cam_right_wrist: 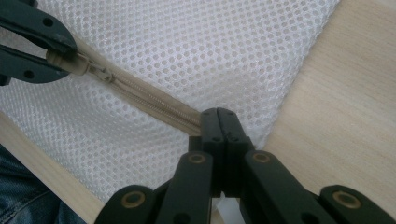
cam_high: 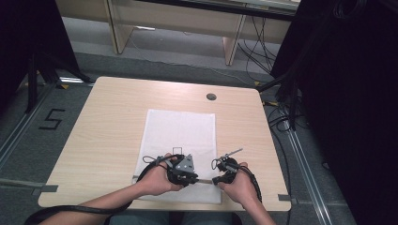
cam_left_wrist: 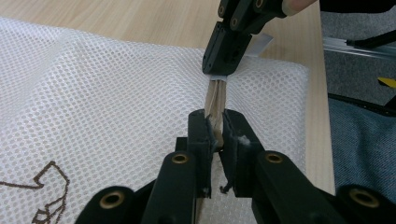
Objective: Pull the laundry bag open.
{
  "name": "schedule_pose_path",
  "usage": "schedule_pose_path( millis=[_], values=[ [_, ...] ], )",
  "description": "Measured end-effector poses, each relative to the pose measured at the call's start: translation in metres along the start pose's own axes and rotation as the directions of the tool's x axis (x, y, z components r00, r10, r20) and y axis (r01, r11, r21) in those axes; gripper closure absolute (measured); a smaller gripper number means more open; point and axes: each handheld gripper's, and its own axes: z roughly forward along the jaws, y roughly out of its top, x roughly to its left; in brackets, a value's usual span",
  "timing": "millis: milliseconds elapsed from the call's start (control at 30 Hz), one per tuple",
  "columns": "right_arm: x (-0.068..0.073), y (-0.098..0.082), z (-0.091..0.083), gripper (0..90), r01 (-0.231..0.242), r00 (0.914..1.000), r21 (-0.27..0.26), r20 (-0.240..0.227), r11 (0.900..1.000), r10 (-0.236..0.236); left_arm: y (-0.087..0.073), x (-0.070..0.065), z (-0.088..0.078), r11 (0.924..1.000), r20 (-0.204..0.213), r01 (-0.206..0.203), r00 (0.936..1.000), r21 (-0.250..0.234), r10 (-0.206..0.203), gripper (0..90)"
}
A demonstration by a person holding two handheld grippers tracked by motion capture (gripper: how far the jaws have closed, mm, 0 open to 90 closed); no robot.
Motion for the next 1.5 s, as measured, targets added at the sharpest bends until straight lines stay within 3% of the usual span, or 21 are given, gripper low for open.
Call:
schedule_pose_path(
  millis=[33, 133, 167, 800, 1500],
  values=[
    [-0.001, 0.000, 0.001, 90.0, 0.020, 0.9997, -0.011, -0.011, 1.000, -0.021, 0.000, 0.000, 0.000, 1.0000, 0.000, 0.002, 1.0000, -0.002, -0.002, 81.7],
    [0.000, 0.000, 0.000, 90.0, 0.004, 1.0000, -0.001, -0.005, 1.000, -0.004, 0.000, 0.000, 0.000, 1.0000, 0.001, 0.001, 1.0000, -0.001, -0.001, 81.7],
    [-0.001, 0.000, 0.001, 90.0, 0.024, 0.9997, -0.012, -0.010, 1.000, -0.024, 0.000, 0.000, 0.000, 1.0000, 0.002, 0.000, 1.0000, 0.000, 0.000, 81.7],
    [-0.001, 0.000, 0.000, 90.0, 0.002, 1.0000, -0.005, -0.008, 1.000, -0.002, -0.003, 0.003, -0.005, 1.0000, 0.004, -0.002, 1.0000, 0.005, 0.002, 81.7],
    [-0.001, 0.000, 0.001, 90.0, 0.013, 0.9999, -0.009, -0.009, 1.000, -0.013, -0.006, 0.003, -0.011, 1.0000, 0.005, -0.003, 1.0000, 0.008, 0.003, 81.7]
  ],
)
